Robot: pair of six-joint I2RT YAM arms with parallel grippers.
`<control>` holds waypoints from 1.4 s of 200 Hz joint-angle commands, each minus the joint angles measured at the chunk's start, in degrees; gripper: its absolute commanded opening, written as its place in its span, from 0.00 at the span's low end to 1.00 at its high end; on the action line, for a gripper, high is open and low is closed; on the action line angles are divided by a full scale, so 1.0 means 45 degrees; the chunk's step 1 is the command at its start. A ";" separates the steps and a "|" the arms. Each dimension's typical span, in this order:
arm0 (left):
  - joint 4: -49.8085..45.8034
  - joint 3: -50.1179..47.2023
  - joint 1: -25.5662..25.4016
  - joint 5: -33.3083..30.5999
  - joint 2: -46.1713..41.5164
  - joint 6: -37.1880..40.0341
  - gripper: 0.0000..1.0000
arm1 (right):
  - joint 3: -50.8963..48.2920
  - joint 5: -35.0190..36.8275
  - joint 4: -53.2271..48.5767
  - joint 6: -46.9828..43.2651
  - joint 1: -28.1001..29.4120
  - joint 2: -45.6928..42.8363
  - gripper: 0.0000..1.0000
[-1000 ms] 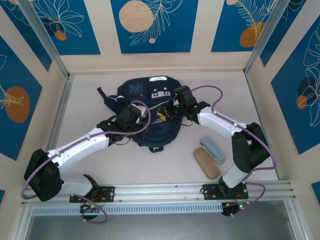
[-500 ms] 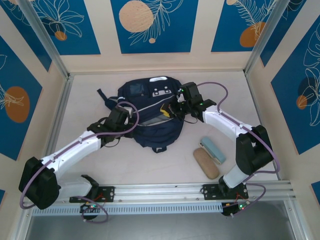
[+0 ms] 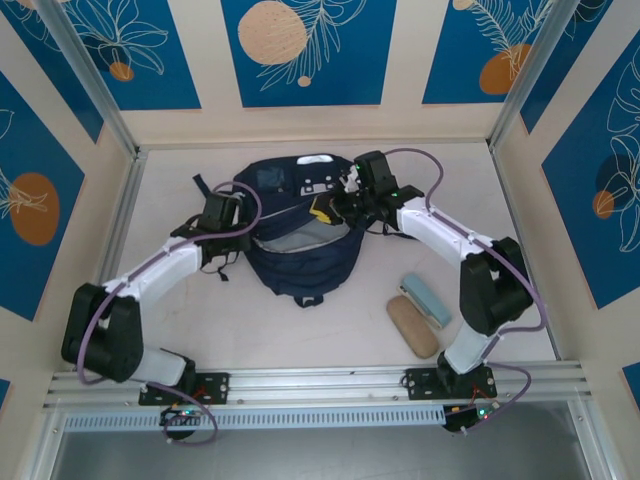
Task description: Pack the student bag
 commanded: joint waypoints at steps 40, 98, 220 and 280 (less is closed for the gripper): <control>-0.0592 0.1458 0.1391 -0.0601 0.1282 -0.0054 0.03 | 0.2969 -0.1888 -0.0280 -0.1501 0.0453 0.2898 0.16; -0.2565 0.1605 0.1470 -0.0984 0.0103 -0.0170 0.60 | 0.1388 0.2272 -0.3552 -0.3373 0.0718 0.0187 0.68; -0.3809 0.0768 0.1519 0.0436 -0.3352 -0.0576 1.00 | -0.4976 0.9305 -1.0605 -0.3146 0.1315 -0.6199 0.84; -0.3681 0.0534 0.1518 0.0694 -0.3427 -0.0587 1.00 | -0.6618 0.9350 -1.0910 -0.1461 0.1592 -0.5917 0.95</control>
